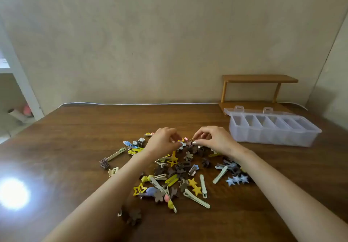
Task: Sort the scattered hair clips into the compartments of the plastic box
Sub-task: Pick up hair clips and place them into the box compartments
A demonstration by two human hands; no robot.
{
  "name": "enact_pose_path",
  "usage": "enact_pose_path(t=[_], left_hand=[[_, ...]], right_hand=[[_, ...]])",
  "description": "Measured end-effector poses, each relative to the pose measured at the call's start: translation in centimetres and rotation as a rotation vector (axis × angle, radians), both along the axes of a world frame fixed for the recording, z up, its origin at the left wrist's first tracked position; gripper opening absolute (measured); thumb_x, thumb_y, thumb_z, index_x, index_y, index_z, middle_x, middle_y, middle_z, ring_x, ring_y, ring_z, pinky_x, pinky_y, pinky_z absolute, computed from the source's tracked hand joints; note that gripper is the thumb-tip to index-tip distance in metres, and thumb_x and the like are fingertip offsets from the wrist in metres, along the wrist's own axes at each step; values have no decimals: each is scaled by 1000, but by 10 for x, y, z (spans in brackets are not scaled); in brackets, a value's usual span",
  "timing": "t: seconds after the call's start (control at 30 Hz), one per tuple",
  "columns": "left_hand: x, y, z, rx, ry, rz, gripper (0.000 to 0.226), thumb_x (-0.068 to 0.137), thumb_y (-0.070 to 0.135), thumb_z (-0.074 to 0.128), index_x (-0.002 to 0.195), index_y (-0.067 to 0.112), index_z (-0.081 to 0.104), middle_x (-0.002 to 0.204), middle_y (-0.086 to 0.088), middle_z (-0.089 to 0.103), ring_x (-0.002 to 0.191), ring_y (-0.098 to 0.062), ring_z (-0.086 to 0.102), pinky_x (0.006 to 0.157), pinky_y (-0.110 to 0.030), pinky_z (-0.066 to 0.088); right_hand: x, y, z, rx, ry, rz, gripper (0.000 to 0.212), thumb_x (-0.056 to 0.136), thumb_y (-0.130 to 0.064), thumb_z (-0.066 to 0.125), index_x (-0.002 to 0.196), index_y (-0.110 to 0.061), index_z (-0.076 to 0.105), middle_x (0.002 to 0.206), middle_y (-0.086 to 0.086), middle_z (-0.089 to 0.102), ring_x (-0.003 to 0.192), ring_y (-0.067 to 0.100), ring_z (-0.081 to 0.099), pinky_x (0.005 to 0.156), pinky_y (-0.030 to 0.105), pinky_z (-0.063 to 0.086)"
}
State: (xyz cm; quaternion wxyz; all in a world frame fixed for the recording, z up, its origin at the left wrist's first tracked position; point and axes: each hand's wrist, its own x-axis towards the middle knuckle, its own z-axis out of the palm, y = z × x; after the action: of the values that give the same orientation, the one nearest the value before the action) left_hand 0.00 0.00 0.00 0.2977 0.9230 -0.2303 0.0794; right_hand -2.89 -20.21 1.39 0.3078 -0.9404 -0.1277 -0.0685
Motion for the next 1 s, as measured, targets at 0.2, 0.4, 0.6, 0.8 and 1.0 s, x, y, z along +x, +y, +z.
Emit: enact_pose_path(t=[0.2,0.4,0.6,0.8,1.0], left_hand=[[4,-18,2,151,-1,-29,27,84,42,62,105,25,67,103,1,59,102,-16,48,84,-34,47],[9,-24,0,216,6,-41,22,85,38,61,102,25,66,108,-1,59,106,-19,47,87,-34,45],[12,-22,-3,212,3,-66,16,84,32,65,98,24,67,104,1,58,101,-17,48,85,-32,46],[14,-21,-4,143,-11,-38,18,90,34,56,99,21,65,104,0,59,102,-18,49,86,-33,46],[17,-18,1,93,-27,2,20,95,19,47,103,18,65,112,-1,59,112,-19,46,92,-34,43]], right_hand=[[-3,1,1,-276,118,16,43,71,-47,75,110,-36,61,97,-11,60,96,10,57,78,30,47],[-3,-5,-3,-146,103,-11,36,77,-43,72,110,-32,61,99,-10,59,96,10,57,80,29,49],[4,-50,13,-252,-316,-674,45,82,-37,69,118,-15,53,120,8,52,104,27,54,69,31,45],[9,-61,3,-299,-164,-620,24,90,-16,59,112,-9,54,104,10,65,94,25,61,67,30,45],[23,-54,-1,-33,-207,-376,25,93,-4,46,110,-16,60,110,4,64,97,16,60,81,33,53]])
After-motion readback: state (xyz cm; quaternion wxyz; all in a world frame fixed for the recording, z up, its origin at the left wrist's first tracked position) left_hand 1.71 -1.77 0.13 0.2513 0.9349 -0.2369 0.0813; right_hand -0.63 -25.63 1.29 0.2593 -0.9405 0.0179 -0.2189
